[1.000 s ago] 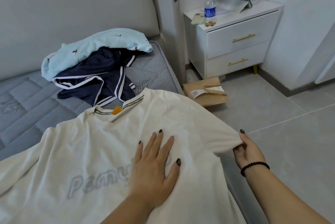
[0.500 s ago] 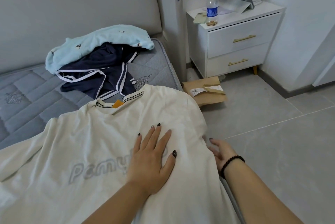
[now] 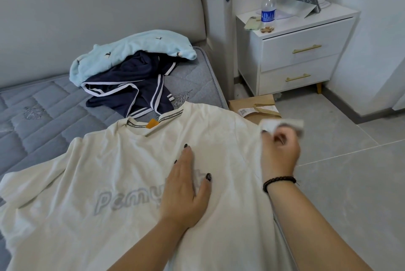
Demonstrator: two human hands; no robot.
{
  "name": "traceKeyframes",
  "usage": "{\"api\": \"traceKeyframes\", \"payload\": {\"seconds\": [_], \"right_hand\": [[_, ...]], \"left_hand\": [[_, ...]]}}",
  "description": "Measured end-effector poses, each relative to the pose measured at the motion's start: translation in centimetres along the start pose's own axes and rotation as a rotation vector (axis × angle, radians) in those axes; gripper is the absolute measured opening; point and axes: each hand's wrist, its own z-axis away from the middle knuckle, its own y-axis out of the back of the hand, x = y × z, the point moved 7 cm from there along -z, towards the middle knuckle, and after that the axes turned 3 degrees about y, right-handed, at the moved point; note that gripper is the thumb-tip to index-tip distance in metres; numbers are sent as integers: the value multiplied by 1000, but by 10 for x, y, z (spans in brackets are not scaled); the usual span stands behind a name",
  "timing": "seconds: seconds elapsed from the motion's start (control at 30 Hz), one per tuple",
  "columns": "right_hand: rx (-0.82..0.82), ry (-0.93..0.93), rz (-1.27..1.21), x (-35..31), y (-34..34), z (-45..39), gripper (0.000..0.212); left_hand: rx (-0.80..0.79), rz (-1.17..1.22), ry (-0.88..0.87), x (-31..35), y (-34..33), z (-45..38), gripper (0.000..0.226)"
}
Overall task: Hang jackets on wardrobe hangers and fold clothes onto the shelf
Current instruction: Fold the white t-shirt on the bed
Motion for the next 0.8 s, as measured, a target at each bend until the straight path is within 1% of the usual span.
{"api": "traceKeyframes", "payload": {"seconds": [0.03, 0.07, 0.1, 0.13, 0.17, 0.2, 0.23, 0.27, 0.33, 0.37, 0.43, 0.5, 0.57, 0.63, 0.7, 0.73, 0.8], "right_hand": [[-186, 261, 112, -23, -20, 11, 30], [-433, 415, 197, -34, -43, 29, 31], [-701, 502, 314, -30, -64, 50, 30], [-931, 579, 451, -19, -76, 71, 26], [-1065, 666, 573, -6, -81, 86, 23], [-1124, 743, 649, 4, -81, 95, 21], [-1131, 791, 670, 5, -79, 99, 21], [-1110, 797, 649, 3, -76, 99, 19], [-1036, 788, 596, -4, -69, 95, 17], [-979, 791, 593, -5, -65, 92, 21], [-873, 833, 643, -8, -59, 88, 31], [-780, 876, 734, -11, -53, 86, 36], [-683, 858, 757, -12, -46, 82, 37], [-621, 758, 742, -7, -39, 77, 32], [-596, 669, 753, -1, -35, 75, 29], [-580, 676, 757, 0, -35, 77, 24], [-570, 766, 774, 1, -38, 84, 10]], "left_hand": [[37, 131, 56, -3, 4, 0, 74], [85, 279, 112, -7, 9, -1, 72], [146, 427, 169, -12, 14, -2, 70], [209, 562, 223, -18, 19, -3, 68], [260, 680, 281, -24, 22, -4, 64], [299, 787, 329, -30, 24, -5, 60], [326, 864, 365, -34, 24, -5, 57], [342, 886, 390, -37, 25, -5, 56], [323, 786, 411, -37, 24, -5, 53], [304, 715, 420, -35, 23, -6, 49], [312, 609, 427, -34, 23, -7, 37], [345, 503, 393, -34, 27, -8, 23], [385, 447, 372, -34, 28, -7, 24], [422, 425, 395, -34, 30, -6, 23], [444, 415, 411, -35, 32, -5, 21], [445, 407, 408, -36, 33, -6, 21], [417, 408, 398, -36, 30, -6, 21]]}}
